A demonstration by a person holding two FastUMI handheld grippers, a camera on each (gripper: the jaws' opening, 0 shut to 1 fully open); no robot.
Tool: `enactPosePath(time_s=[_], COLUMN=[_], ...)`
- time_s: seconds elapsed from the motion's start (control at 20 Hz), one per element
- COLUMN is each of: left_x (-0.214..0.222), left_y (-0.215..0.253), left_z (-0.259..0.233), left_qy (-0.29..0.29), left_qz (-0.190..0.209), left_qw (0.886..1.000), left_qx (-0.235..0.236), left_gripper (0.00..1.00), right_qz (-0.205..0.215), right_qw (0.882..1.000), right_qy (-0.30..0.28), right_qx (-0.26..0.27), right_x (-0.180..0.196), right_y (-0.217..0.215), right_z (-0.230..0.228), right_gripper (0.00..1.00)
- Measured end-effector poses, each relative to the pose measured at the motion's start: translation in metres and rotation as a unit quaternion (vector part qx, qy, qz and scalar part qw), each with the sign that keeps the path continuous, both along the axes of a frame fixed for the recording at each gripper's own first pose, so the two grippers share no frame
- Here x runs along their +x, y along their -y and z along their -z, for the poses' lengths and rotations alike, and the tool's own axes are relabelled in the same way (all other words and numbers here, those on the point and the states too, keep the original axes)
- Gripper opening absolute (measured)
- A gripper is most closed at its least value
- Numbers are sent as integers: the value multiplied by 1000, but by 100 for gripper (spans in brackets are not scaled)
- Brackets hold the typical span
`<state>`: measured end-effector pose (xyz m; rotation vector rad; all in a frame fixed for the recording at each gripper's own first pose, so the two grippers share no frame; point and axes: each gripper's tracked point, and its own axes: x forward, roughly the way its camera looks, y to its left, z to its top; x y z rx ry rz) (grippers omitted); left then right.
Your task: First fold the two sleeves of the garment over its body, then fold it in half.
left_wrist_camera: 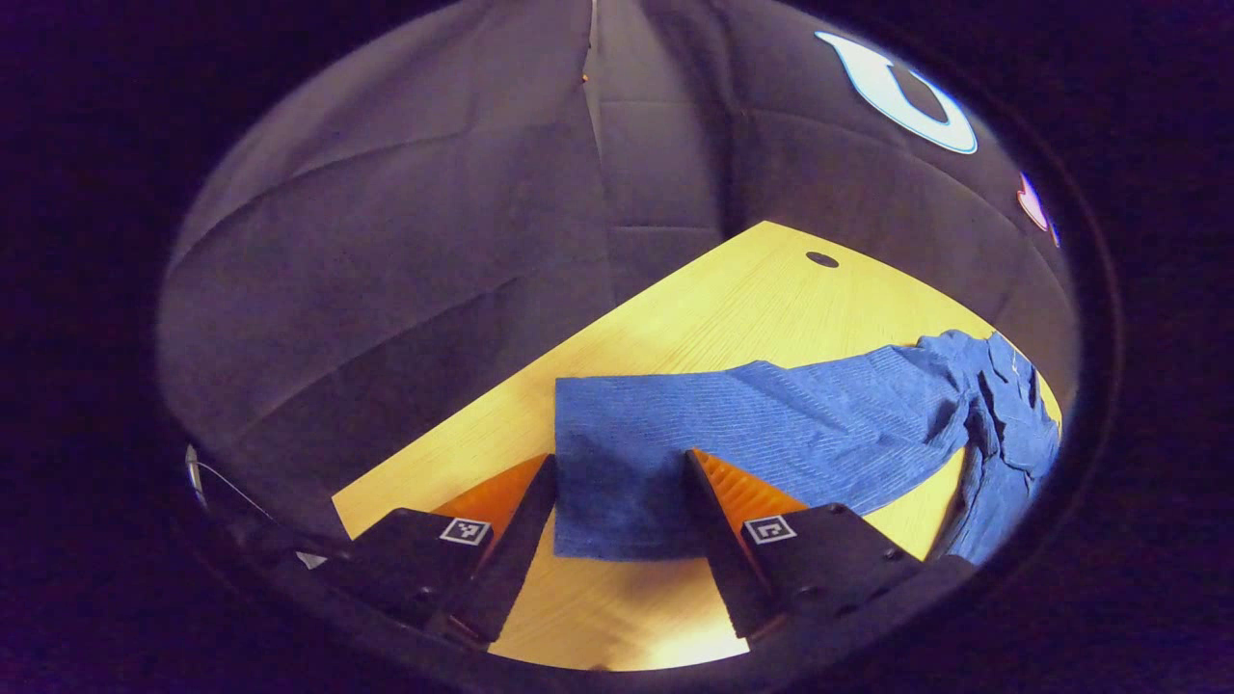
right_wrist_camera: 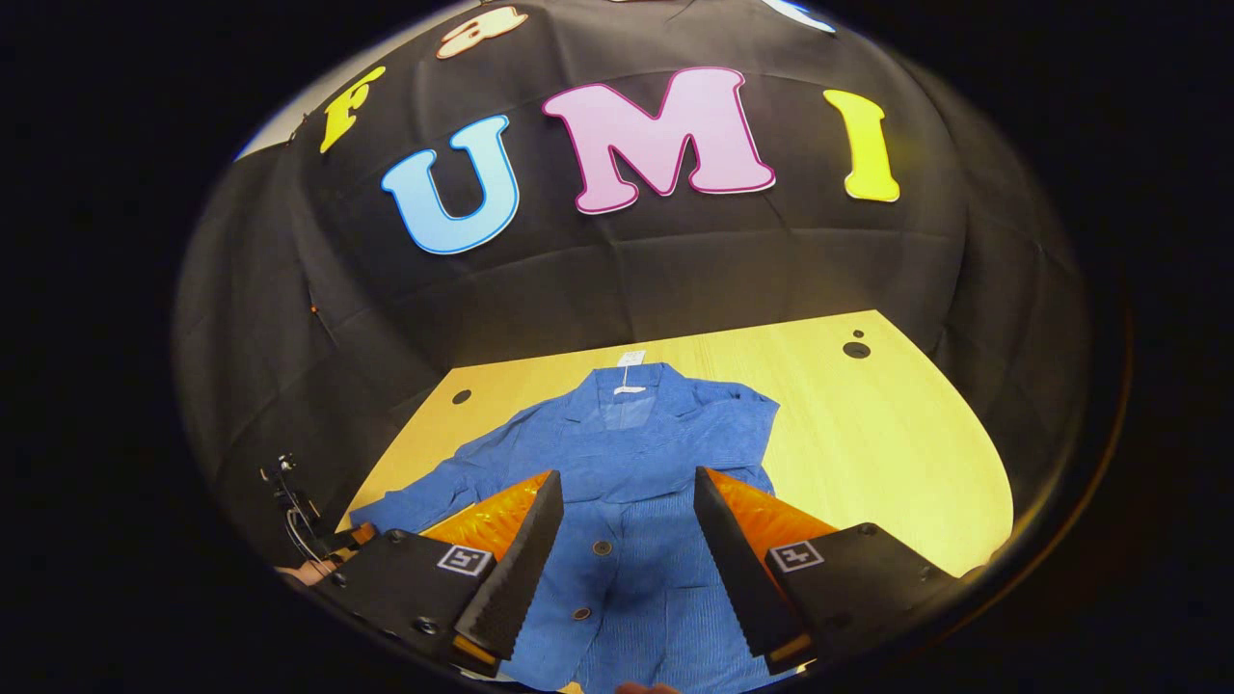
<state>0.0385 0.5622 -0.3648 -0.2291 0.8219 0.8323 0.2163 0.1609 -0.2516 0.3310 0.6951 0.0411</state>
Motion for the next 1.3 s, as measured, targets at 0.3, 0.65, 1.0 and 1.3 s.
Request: enactPosePath(time_s=[0.3,0.65,1.0,1.3], left_x=[6,9,29,62], left_y=[-2,-5,2,29], left_z=[1,-2,-23,-48], left_qy=[18,11,15,58], left_qz=[18,16,57,65], left_qw=[1000,999,997,993], left_qx=[-7,-42,-53,-74], left_gripper=[45,0,0,0], right_qz=[2,20,46,63], right_qw=[1000,1000,999,998], right_qy=[-8,-9,-17,-20], right_qx=[11,7,3,11], right_x=[-2,-11,-34,-45], right_y=[-10,7,30,44], right_z=[6,6,8,13], right_gripper=[80,89,89,89])
